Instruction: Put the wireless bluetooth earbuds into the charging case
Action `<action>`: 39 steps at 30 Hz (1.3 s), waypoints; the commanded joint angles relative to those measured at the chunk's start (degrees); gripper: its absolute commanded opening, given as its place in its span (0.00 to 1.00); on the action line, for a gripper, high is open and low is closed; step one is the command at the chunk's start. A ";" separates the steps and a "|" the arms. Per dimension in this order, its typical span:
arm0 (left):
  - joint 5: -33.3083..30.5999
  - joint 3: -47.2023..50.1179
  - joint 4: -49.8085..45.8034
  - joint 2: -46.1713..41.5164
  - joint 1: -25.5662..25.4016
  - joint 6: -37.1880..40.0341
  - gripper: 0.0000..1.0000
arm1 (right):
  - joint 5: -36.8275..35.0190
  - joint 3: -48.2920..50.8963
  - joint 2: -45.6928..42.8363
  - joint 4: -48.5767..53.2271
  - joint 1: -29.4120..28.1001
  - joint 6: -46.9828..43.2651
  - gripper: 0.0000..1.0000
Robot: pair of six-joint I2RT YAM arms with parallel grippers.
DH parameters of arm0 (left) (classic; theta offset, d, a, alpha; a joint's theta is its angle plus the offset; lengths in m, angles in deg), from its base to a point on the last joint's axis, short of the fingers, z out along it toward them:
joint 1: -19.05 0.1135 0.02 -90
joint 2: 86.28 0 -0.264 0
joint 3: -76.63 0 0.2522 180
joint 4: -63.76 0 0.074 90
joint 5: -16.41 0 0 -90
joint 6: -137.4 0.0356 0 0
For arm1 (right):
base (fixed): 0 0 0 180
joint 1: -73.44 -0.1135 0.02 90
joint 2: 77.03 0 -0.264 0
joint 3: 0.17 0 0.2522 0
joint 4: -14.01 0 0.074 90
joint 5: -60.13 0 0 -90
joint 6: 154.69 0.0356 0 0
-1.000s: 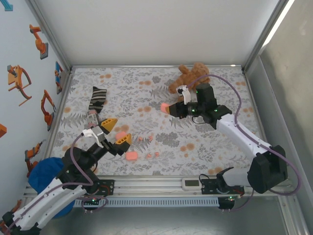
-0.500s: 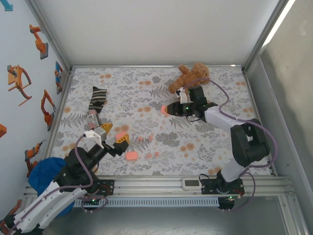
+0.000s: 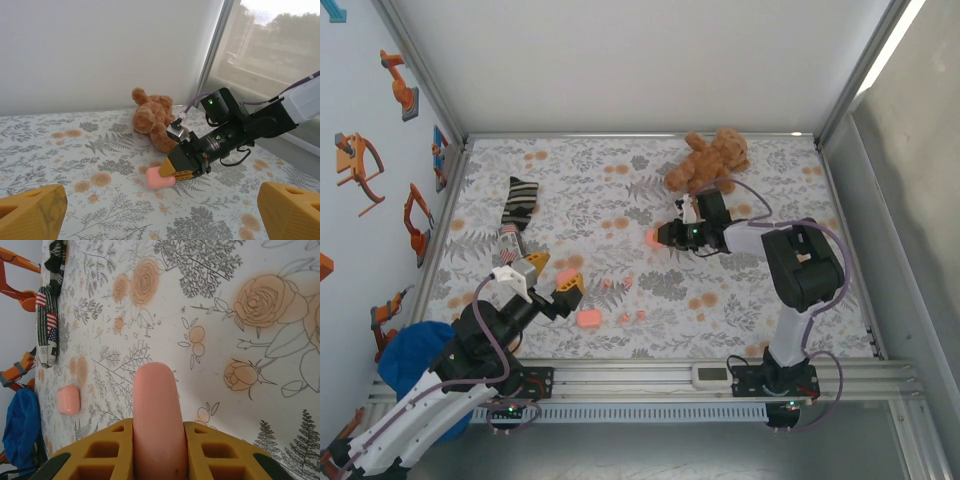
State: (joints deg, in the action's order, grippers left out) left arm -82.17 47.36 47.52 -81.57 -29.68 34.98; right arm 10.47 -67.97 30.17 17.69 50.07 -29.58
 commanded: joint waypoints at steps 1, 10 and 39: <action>-0.72 0.28 0.20 -0.62 0.04 -0.93 0.96 | 1.51 1.70 1.58 -5.60 0.28 2.33 0.14; -0.87 0.69 1.15 -0.23 0.08 -1.26 0.96 | -0.32 4.51 1.21 -6.56 1.42 1.91 0.30; -9.00 4.17 7.58 8.32 0.28 -3.46 0.96 | -6.94 15.00 -26.12 0.19 1.55 -10.23 0.83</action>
State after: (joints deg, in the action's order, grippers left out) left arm -89.27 51.10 52.39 -73.72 -29.66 32.60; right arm 3.50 -54.39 8.16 20.18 51.25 -38.78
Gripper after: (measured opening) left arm 0.964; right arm 0.812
